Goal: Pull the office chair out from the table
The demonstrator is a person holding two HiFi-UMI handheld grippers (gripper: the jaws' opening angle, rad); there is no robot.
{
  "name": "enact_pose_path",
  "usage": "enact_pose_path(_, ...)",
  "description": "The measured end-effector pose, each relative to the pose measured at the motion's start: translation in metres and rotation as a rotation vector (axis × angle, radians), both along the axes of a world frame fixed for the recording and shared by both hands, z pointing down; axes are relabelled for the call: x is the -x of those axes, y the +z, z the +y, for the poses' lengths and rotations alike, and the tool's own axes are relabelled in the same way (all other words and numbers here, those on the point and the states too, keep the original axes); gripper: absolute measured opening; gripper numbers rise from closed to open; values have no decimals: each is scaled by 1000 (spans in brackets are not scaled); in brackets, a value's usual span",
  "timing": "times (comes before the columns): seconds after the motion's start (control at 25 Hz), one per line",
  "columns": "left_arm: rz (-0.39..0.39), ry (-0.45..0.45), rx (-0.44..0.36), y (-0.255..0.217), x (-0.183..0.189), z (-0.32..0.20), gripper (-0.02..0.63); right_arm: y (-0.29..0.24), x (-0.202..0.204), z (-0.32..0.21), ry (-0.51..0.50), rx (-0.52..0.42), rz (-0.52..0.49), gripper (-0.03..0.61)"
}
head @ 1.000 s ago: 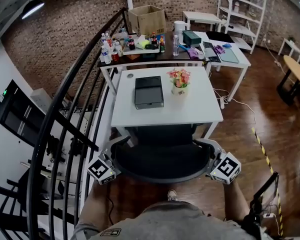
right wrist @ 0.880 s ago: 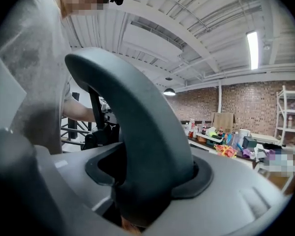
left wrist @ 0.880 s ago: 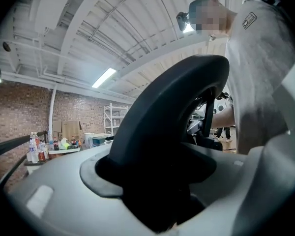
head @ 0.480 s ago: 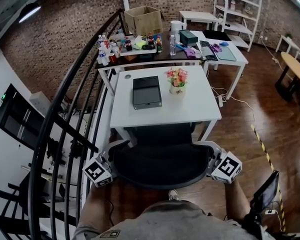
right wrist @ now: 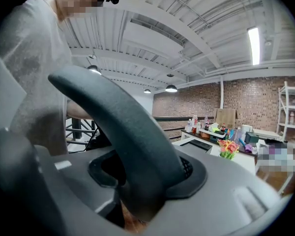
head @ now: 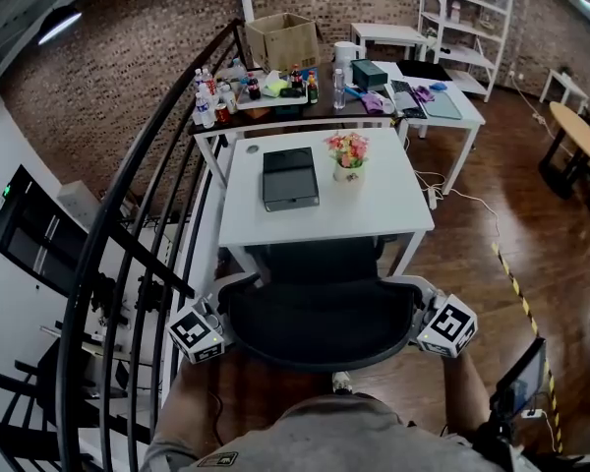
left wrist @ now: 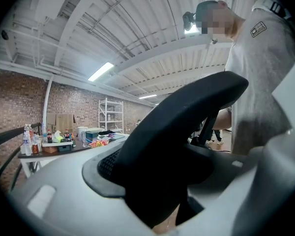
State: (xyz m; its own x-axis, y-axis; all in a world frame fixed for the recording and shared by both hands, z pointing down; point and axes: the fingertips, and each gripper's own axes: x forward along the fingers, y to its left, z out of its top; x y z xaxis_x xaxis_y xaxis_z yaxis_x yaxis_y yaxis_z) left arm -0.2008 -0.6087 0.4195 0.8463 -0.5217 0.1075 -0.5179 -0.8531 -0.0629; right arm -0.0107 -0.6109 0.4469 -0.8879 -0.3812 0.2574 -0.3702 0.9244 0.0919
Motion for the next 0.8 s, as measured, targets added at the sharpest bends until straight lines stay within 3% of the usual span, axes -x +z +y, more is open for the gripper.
enact_pose_path(0.8, 47, 77, 1, -7, -9, 91, 247, -5, -11, 85, 9, 18, 2, 213)
